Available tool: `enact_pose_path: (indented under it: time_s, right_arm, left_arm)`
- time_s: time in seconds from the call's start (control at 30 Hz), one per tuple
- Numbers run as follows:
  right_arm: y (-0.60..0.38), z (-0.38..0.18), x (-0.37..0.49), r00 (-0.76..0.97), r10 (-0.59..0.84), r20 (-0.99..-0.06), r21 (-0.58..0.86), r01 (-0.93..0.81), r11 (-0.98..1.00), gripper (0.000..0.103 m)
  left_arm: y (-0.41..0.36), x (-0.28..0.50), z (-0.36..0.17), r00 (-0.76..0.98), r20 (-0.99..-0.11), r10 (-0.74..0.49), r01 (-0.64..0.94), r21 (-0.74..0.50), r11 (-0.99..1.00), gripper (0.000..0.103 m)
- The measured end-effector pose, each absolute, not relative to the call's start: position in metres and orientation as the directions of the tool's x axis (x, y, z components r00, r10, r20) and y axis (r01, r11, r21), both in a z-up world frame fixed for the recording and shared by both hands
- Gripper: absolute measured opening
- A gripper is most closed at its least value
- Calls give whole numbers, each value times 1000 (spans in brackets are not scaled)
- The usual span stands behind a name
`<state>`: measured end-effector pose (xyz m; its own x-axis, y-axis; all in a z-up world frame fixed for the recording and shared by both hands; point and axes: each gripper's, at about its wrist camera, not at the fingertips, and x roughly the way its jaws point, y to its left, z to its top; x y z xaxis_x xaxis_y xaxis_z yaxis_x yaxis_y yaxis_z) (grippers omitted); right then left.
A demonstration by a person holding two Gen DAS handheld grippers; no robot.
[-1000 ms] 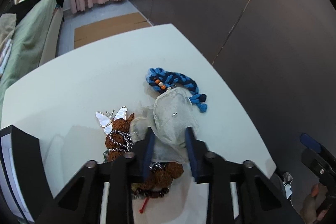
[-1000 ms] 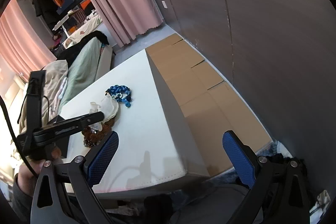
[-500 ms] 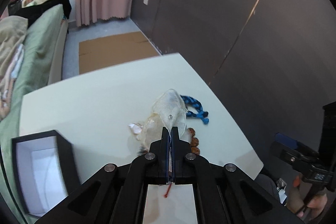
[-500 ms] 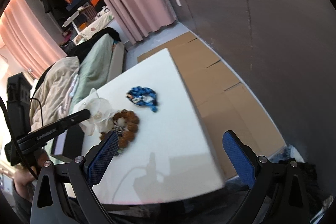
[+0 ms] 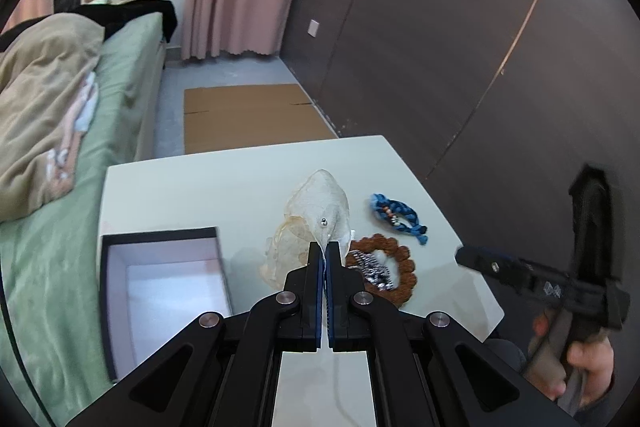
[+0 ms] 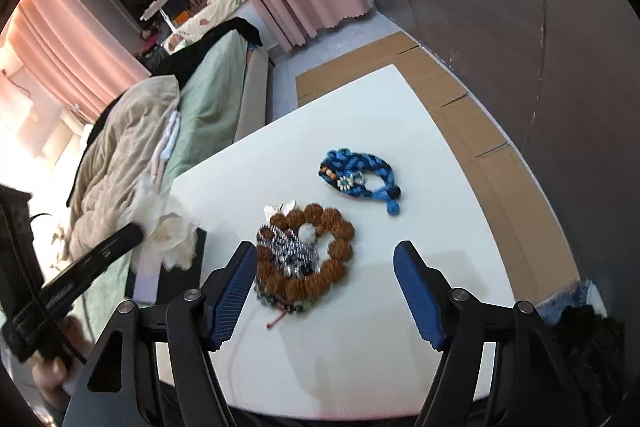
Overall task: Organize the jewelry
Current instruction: 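Carry the white pendant into the box with left tool while right tool grasps blue cord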
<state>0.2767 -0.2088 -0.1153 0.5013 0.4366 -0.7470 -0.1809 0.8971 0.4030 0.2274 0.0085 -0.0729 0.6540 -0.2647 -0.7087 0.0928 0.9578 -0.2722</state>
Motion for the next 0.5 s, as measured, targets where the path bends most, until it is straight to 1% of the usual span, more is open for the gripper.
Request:
enact_pose_path:
  time_s: [0.3,0.5]
  right_arm:
    - [-183,-118,329,468,322,-823,247,-217,944,71]
    - [-161,-139,365,410,257,-875,167,-242,956,71]
  left_arm:
    - [48,217,-72,681,-701,-212,12,-279,960,0]
    - [70,214,-73,685,-704,-187,-36,-290,956,0]
